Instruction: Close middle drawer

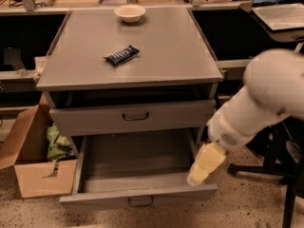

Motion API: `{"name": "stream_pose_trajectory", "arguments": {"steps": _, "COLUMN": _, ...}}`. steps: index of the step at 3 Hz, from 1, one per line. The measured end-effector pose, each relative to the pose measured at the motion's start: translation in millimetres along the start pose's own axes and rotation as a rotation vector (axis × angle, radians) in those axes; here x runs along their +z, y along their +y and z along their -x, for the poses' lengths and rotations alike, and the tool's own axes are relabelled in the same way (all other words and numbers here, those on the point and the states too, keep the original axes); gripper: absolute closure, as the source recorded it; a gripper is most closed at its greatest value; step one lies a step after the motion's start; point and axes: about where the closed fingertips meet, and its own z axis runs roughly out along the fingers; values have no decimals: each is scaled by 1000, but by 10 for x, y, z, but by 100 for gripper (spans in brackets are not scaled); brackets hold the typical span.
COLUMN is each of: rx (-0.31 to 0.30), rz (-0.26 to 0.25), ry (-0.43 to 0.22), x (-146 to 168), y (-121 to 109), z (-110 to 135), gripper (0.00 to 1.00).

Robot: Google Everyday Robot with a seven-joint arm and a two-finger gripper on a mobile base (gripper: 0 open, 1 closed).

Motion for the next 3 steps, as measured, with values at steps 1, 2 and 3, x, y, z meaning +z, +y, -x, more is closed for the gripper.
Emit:
{"name": "stream_pose_trajectory", "arguments": {"steps": 1, "rx": 88, "rz": 96, "ry": -47, "x": 971, "y": 82, "z": -100, "gripper": 0}}
{"name": "stream_pose_trajectory", "arguments": {"steps": 2, "rx": 94, "rz": 59, "ry": -84, "x": 1027, "y": -34, "z": -30, "gripper": 0}}
{"name": "stream_pose_trajectory", "arguments": {"steps": 3, "rx": 94, "rz": 59, "ry": -84, "x": 1027, "y": -34, "z": -30, "gripper": 0}}
